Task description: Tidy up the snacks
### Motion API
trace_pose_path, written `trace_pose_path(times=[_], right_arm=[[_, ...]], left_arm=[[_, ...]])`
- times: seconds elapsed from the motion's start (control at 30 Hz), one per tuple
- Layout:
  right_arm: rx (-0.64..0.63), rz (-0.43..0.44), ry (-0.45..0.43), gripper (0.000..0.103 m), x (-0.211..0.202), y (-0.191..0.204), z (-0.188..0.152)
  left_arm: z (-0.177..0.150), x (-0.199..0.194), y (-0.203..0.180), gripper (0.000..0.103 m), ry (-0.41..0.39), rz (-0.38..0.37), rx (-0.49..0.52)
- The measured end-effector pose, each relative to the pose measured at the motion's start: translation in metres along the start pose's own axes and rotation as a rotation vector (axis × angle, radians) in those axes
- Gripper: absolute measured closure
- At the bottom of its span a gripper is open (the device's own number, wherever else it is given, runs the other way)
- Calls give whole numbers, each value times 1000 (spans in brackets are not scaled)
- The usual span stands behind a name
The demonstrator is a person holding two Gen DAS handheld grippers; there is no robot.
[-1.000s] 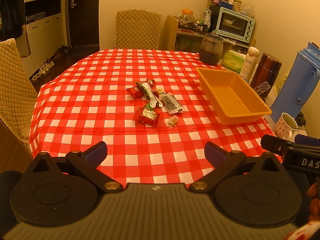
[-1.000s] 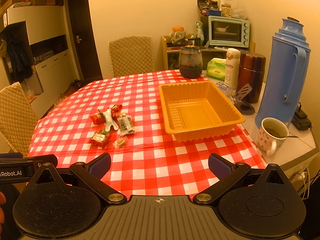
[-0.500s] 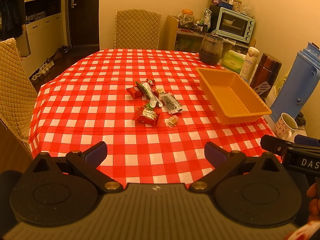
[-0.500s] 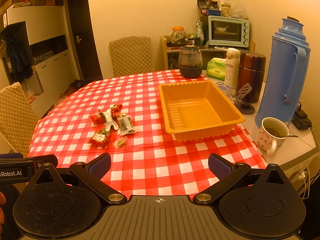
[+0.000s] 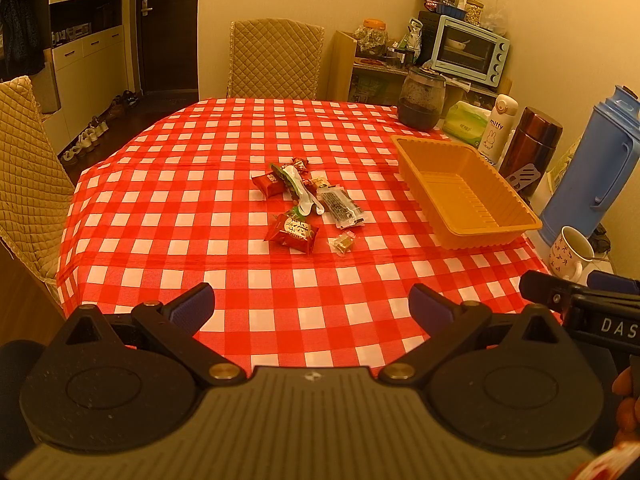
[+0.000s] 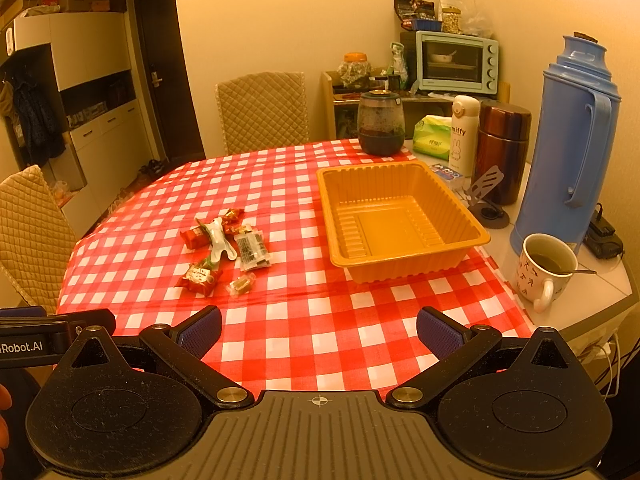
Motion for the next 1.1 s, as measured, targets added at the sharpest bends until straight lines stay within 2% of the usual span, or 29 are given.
trace_pose_path(times=[0.37, 0.6, 0.73, 0.77, 0.83, 1.1], right_arm=[[18, 2, -9, 0, 7, -1, -2], [27, 19, 0, 1, 31, 2, -6], [17, 40, 14, 1, 54, 11, -7], [12, 43, 18, 2, 60, 13, -7], [6, 50, 26, 16, 74, 15, -8], [8, 63, 68, 21, 133, 22, -13]], left_arm=[[1, 7, 2, 1, 4, -10, -24], [3, 39, 35, 1, 24, 24, -41], [6, 64, 43, 6, 31, 17, -24], [7, 71, 45, 6, 34, 13, -15], [9, 85, 48, 7, 35, 4, 6], [24, 150, 48, 10, 29, -56, 122]])
Point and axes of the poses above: each gripper's, at about its wrist camera, not at the fingertips, and x roughly the way its jaws point, y to its left, z to its top, the point moved 10 cm from there along x, roughly the way its jaws point, and after that the axes turned 4 degrees about -z, right-handed, at the moved point
